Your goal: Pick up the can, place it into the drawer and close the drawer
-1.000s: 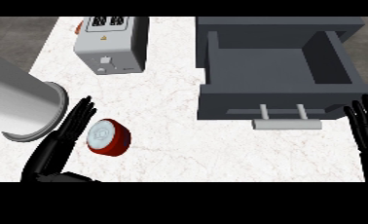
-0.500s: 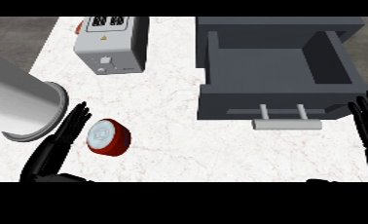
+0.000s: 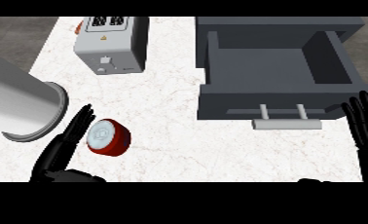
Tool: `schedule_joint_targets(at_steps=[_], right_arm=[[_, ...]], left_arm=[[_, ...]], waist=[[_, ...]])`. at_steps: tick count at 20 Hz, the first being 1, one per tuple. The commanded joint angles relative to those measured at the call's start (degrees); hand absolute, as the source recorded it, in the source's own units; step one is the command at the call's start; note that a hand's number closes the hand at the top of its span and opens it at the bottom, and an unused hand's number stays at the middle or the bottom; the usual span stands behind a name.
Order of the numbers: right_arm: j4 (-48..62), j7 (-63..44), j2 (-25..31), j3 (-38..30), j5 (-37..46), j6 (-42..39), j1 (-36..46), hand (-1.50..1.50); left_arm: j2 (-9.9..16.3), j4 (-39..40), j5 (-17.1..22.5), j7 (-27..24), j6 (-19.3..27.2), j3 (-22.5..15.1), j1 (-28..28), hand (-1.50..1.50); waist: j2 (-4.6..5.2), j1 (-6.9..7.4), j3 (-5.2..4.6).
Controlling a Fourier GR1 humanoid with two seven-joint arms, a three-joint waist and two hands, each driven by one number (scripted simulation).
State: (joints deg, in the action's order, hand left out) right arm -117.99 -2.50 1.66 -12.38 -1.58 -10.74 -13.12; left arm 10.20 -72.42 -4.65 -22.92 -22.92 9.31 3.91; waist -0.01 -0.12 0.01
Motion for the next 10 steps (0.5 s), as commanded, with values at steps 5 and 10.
schedule_joint_targets(at_steps=[5,10], right_arm=[[-1.82,-1.43,-1.58,2.16,2.04,1.72,0.48,-1.50],[-4.13,-5.69,-0.87,1.12,-0.19,1.69,1.86,-1.50]], left_arm=[[-1.34,16.25,-3.84,-7.87,3.28,-0.09,-6.33,-1.50],[0.46,14.64,-1.40,-4.19,2.10,1.31,-8.47,-1.50]], waist=[[0.05,-0.21,-0.04],[0.01,-0.08,-0.02]])
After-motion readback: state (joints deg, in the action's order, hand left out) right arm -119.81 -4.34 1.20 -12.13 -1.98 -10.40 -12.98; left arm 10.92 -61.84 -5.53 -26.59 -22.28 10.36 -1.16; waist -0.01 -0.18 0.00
